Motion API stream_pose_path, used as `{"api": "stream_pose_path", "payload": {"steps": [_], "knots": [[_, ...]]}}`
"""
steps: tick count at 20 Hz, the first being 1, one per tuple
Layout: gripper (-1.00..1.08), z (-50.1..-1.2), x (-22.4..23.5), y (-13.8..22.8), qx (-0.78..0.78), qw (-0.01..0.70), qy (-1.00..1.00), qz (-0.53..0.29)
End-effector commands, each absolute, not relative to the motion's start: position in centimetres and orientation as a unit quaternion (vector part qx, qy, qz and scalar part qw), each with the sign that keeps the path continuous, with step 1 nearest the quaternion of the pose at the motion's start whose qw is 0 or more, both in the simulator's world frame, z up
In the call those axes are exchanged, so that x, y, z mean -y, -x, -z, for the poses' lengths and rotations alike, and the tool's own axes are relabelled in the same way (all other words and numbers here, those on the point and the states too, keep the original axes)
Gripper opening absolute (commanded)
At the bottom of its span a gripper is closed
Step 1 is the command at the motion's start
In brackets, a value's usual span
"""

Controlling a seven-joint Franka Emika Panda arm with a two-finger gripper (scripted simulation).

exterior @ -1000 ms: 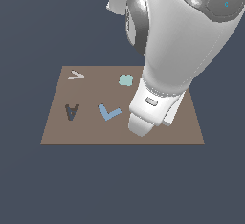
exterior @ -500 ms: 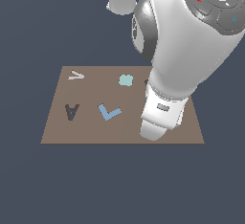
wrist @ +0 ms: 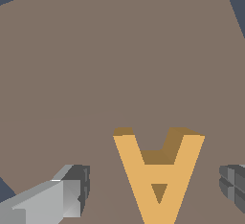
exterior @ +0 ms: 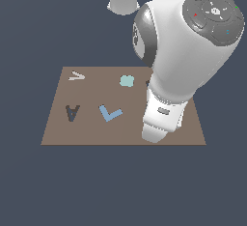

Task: Insert a designated object into the corresponding slot on a board.

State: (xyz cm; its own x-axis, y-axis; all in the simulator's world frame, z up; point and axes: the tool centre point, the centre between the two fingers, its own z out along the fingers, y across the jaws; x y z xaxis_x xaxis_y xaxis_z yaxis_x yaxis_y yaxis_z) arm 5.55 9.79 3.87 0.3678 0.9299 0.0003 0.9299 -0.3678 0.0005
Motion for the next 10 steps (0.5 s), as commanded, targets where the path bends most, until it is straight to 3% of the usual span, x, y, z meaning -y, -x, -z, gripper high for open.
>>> {"api": "stream_pose_path", "payload": {"steps": [1, 3, 4, 10], "knots": [[1.00, -3.16, -9.79, -5.50, -0.563, 0.000, -0.826, 0.000], [1.00, -2.99, -9.79, -5.49, -0.563, 0.000, -0.826, 0.000], [-1.00, -2.99, -9.79, -5.49, -0.563, 0.000, -0.826, 0.000], [-1.00, -2.99, -9.79, -5.49, -0.563, 0.000, -0.826, 0.000]]}}
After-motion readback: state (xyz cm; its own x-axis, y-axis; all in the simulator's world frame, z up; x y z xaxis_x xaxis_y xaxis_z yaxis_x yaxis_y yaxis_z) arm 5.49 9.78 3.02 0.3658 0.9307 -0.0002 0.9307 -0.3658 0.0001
